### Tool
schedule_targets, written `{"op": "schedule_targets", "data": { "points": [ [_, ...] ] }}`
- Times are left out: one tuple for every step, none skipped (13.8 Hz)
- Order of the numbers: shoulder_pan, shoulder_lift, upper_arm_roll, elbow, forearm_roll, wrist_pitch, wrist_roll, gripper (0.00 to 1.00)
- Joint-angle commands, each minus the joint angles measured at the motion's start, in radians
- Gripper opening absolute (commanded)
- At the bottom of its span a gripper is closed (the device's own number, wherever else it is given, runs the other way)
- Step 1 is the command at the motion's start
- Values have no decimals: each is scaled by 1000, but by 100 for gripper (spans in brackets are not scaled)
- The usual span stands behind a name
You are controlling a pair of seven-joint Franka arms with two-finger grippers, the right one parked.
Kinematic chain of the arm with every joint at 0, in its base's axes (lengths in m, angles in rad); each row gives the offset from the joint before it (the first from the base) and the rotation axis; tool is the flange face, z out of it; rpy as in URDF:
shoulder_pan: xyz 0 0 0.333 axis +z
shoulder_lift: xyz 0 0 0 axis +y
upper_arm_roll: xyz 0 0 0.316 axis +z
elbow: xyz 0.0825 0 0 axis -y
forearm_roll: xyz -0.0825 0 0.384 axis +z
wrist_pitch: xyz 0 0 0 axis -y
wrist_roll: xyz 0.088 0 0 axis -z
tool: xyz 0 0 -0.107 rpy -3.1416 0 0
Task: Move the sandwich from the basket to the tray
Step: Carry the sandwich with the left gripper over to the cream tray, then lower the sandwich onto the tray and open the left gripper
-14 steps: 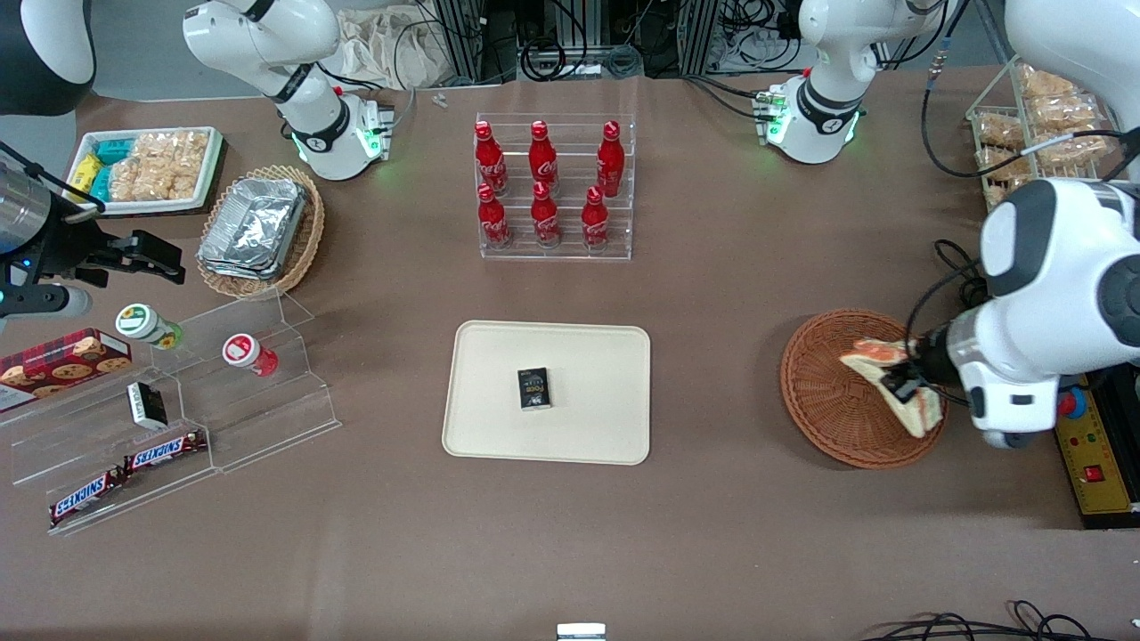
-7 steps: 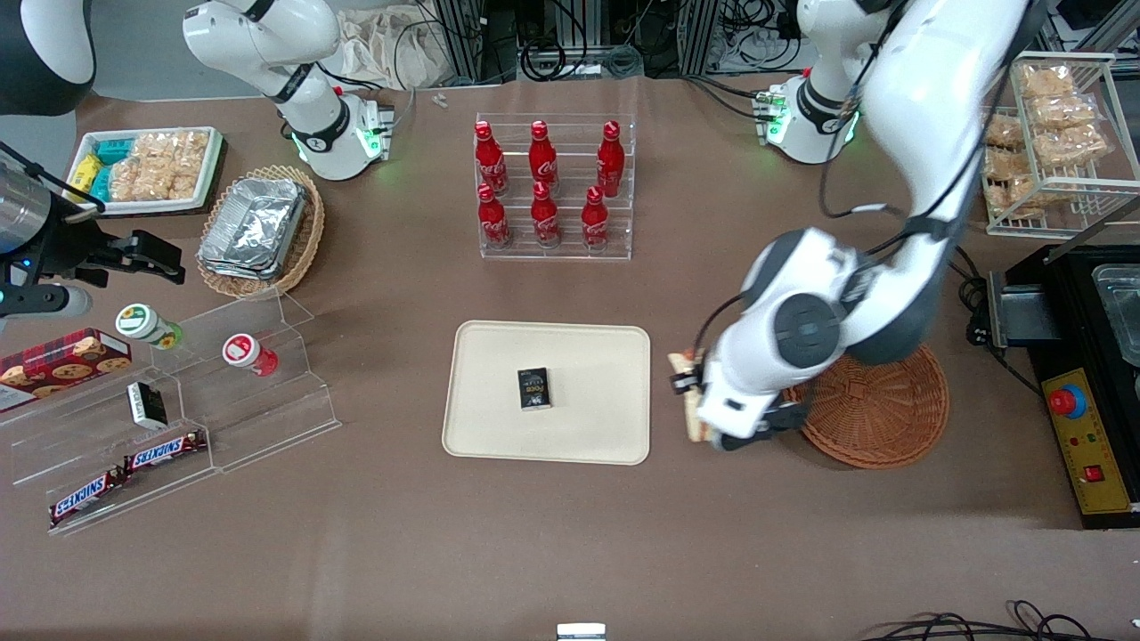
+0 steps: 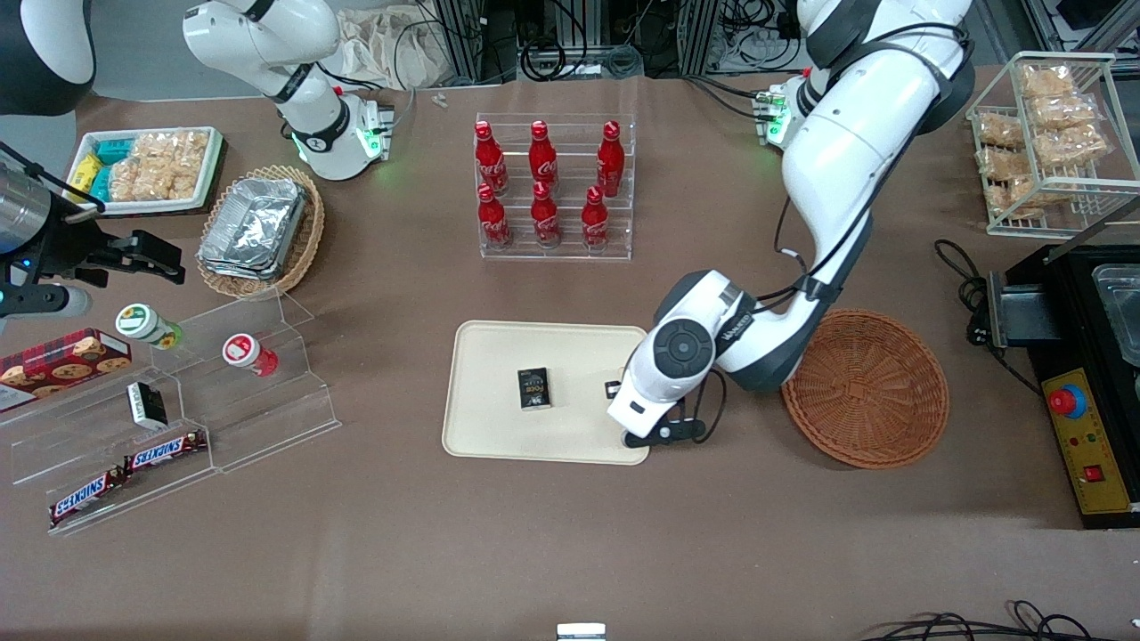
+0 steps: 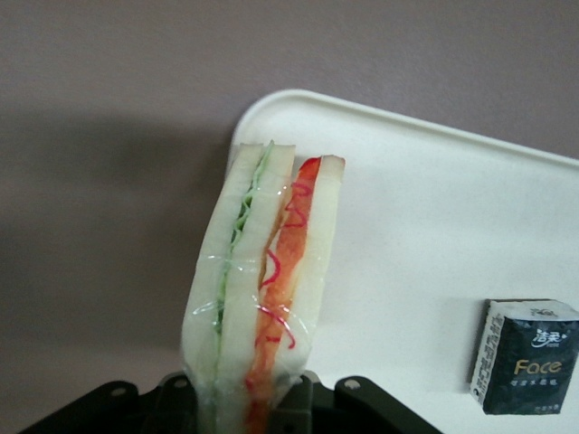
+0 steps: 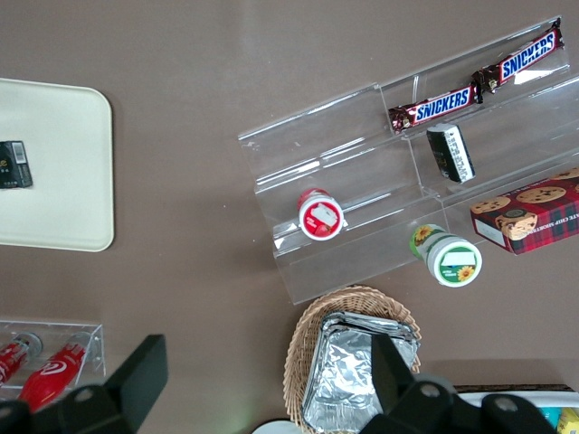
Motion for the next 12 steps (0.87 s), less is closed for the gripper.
{"op": "schedule_targets", "data": {
  "points": [
    [-27,31,5,46,26,0,-8,0],
    [-26,31,8,45,34,7,-8,7],
    [-27,31,9,45,34,7,-11,34],
    [-27,33,11,45,34,8,-12,76],
    [-26,30,11,43,35,7,-9,99],
    [-25,28,11,42,37,5,-9,100],
    [-24,27,11,43,37,4,-12,100],
    [-21,22,11,42,37,-3,-12,100],
    [-22,20,11,43,37,-3,-12,100],
    [-18,14,11,43,37,-6,-12,100],
    [-4,-4,11,43,37,-18,-9,100],
    [22,-30,11,42,37,-54,-5,100]
  ]
}}
